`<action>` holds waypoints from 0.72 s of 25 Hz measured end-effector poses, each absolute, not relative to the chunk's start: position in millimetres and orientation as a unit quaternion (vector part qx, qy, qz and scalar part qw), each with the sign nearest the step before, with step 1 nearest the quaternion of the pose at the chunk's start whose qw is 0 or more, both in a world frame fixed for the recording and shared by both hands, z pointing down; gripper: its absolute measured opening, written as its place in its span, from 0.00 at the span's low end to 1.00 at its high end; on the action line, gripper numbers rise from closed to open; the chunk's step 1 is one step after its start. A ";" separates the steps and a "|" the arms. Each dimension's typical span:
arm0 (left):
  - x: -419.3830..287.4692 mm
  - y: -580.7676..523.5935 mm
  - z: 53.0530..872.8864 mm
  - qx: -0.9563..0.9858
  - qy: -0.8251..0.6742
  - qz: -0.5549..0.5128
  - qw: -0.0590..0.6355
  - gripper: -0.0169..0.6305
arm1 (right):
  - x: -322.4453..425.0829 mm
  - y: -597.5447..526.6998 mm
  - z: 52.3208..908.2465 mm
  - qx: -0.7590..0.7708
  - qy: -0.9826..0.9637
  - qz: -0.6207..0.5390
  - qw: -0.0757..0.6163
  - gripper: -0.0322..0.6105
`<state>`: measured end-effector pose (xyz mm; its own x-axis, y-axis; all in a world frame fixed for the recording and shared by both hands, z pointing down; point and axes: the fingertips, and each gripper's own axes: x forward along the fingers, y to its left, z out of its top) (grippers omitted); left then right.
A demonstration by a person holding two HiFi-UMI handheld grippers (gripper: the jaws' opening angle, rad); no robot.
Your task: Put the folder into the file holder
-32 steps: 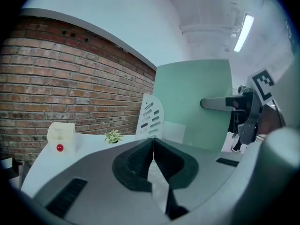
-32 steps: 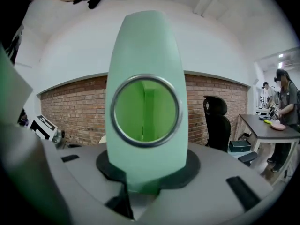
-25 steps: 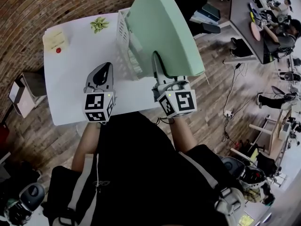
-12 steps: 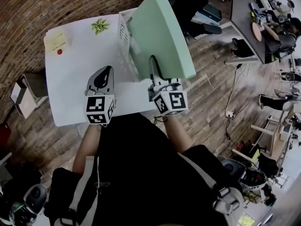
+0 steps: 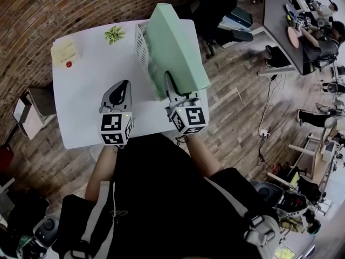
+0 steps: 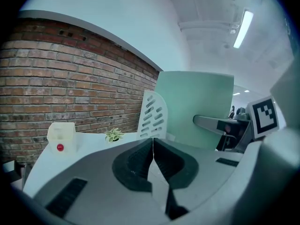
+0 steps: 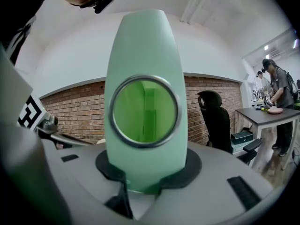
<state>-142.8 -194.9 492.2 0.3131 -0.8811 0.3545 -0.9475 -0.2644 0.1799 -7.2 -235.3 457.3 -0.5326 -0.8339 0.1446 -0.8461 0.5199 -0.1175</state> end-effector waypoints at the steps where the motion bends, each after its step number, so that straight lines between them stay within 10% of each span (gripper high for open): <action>1: -142.9 -195.3 492.9 0.790 -0.579 0.092 0.182 0.06 | -7.4 -235.6 457.9 0.482 -0.871 0.086 0.036 0.29; 18: -139.2 -195.1 500.2 0.789 -0.576 0.098 0.187 0.06 | -19.3 -233.3 488.8 0.469 -0.874 0.091 0.092 0.32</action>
<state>-139.2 -195.1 500.2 0.3162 -0.8731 0.3711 -0.9468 -0.2655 0.1821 -19.3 -233.3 488.8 -0.5435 -0.8029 0.2451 -0.8361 0.5438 -0.0727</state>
